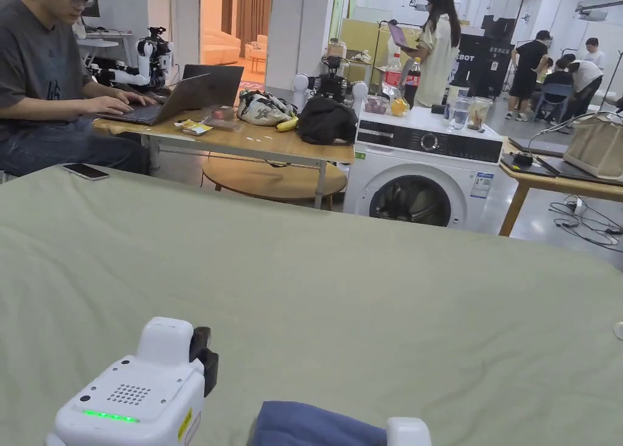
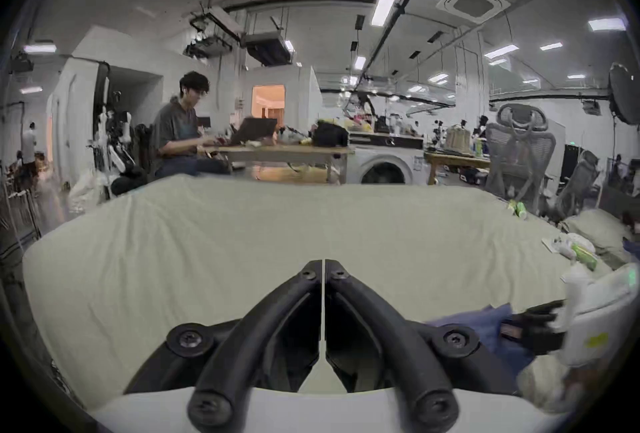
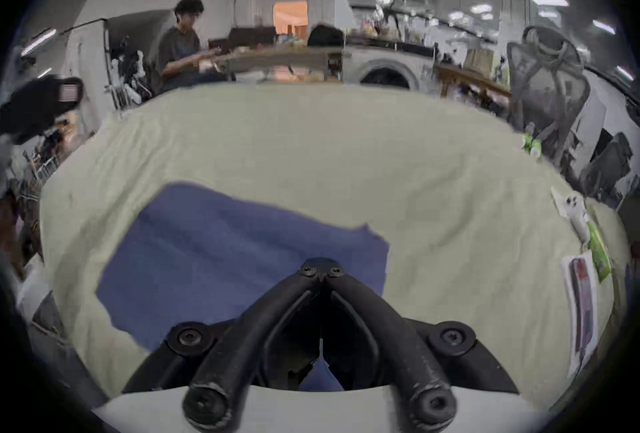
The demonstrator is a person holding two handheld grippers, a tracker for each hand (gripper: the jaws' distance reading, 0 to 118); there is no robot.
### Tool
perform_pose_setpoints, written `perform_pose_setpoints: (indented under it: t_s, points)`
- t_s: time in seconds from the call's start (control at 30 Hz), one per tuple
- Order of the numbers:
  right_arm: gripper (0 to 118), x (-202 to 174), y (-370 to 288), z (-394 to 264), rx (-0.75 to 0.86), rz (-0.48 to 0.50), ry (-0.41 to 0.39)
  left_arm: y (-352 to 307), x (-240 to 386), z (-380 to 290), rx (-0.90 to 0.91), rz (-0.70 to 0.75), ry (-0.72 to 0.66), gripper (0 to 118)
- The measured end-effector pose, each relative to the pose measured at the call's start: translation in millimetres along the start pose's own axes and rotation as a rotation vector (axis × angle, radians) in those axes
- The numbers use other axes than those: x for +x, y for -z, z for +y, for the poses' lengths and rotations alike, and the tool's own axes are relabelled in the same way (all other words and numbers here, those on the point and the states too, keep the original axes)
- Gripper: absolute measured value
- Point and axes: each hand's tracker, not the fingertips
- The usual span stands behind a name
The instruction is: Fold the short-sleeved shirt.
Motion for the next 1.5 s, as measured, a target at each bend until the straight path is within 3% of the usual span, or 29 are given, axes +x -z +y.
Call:
perform_pose_setpoints:
  t_s: [0.2,0.27,0.4,0.67,0.83,1.03,1.07,1.13,1.17,1.27,1.5]
  points:
    - [0,1,6,5,-0.031,-0.002,-0.008,11,-31,-13,-0.303,-0.168,-0.148,0]
    - [0,2,6,7,-0.041,0.004,-0.007,20,-47,-18,-0.413,-0.251,-0.239,8]
    - [0,3,7,7,-0.050,0.010,-0.006,39,-72,-31,-0.578,-0.443,-0.426,81]
    - [0,3,5,6,-0.050,0.013,-0.014,103,-80,-73,-0.829,-0.708,-0.707,82]
    - [0,4,5,6,-0.047,0.018,-0.012,125,-49,-92,-0.851,-0.867,-0.815,82]
    - [0,4,6,5,-0.044,0.017,-0.009,137,-18,-96,-0.863,-0.894,-0.805,81]
    - [0,5,6,5,-0.044,0.017,-0.007,138,-17,-95,-0.859,-0.891,-0.798,79]
    - [0,5,6,5,-0.042,0.018,-0.004,137,-18,-94,-0.843,-0.827,-0.724,41]
    - [0,6,6,4,-0.041,0.017,-0.002,137,-18,-95,-0.840,-0.761,-0.671,30]
    - [0,5,5,2,-0.032,0.024,0.000,135,-22,-105,-0.831,-0.805,-0.775,21]
    - [0,6,4,1,-0.017,0.027,-0.008,127,-21,-103,-0.800,-0.779,-0.744,18]
